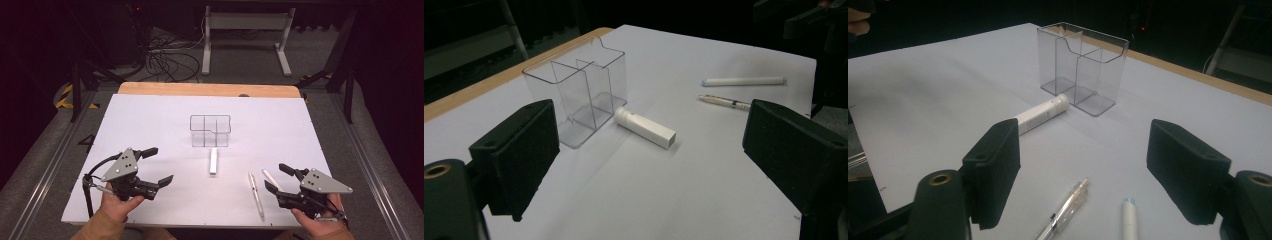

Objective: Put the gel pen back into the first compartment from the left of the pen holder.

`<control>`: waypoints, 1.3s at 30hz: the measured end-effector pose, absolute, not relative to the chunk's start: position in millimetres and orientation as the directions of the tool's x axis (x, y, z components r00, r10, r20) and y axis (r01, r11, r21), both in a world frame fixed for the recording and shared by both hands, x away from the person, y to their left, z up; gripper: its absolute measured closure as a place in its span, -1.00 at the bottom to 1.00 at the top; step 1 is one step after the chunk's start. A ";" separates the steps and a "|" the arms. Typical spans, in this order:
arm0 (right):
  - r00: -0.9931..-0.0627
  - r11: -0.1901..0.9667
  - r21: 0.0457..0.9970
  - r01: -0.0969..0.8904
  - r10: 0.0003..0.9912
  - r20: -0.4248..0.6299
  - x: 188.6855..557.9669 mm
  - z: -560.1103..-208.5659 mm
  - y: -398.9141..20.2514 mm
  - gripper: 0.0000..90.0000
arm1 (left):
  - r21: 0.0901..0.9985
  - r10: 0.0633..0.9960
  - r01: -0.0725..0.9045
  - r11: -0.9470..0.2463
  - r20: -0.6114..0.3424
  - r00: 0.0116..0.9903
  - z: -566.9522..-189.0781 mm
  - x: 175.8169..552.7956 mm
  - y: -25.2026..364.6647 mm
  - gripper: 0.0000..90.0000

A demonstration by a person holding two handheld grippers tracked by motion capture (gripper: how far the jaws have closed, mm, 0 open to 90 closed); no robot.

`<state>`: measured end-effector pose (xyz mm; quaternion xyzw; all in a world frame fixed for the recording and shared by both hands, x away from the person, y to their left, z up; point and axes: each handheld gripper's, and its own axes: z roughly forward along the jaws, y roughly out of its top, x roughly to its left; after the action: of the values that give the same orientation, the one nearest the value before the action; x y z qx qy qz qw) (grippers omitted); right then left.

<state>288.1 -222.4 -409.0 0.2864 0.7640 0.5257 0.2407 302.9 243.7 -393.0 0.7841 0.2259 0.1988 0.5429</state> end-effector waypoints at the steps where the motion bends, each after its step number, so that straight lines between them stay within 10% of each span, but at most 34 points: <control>1: -0.720 0.284 0.940 0.188 0.691 -0.064 288.2 -409.0 -221.8 -0.33 | 0.941 0.570 0.138 -0.309 0.067 0.819 -393.3 302.7 244.1 -0.80; 39: -0.678 0.280 0.875 0.394 0.731 0.072 297.5 -400.2 -198.4 -0.10 | 0.936 0.583 0.152 -0.316 0.065 0.810 -399.3 296.5 245.9 -0.80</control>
<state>297.5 -198.4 -400.2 0.3606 0.7804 0.4796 0.1756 296.5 245.9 -399.3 0.7860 0.2339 0.2010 0.5358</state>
